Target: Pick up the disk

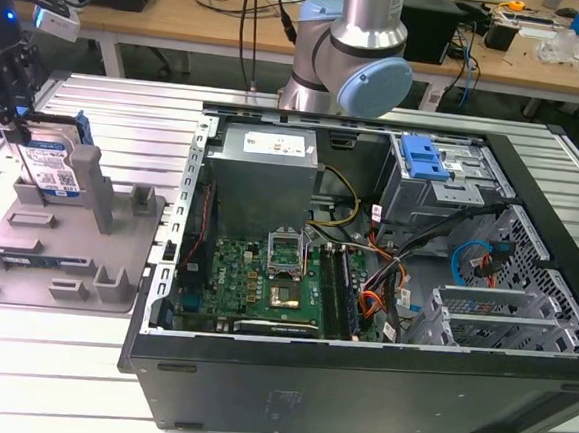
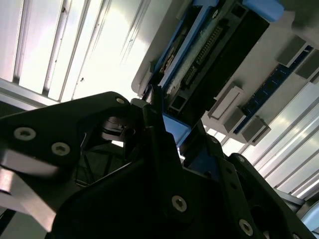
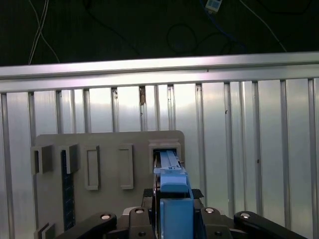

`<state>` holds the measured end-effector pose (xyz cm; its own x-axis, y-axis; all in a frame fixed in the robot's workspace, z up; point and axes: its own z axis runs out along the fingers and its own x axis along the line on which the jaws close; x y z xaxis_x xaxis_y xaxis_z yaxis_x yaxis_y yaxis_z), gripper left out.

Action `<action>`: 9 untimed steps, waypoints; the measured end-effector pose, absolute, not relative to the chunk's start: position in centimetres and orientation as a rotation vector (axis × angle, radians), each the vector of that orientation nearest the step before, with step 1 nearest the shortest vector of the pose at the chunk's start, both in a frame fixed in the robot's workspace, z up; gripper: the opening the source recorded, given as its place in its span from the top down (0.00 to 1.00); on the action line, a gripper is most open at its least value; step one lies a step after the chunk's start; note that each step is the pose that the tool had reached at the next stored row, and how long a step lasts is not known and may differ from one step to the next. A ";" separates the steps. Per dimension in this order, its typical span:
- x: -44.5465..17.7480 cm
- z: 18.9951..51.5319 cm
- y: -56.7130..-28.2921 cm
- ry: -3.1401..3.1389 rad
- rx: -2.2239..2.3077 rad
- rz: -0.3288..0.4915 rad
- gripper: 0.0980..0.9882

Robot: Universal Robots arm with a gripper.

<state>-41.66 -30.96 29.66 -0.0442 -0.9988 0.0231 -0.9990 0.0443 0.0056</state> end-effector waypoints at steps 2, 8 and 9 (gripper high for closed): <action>-41.7 29.7 -31.0 -2.255 2.158 0.019 0.70; -41.7 29.8 -31.0 -2.254 2.158 0.020 0.70; -41.7 29.9 -31.0 -2.254 2.158 0.019 0.70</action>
<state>-41.66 -30.96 29.94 -0.0437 -0.9988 0.0239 -0.9990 0.0438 0.0056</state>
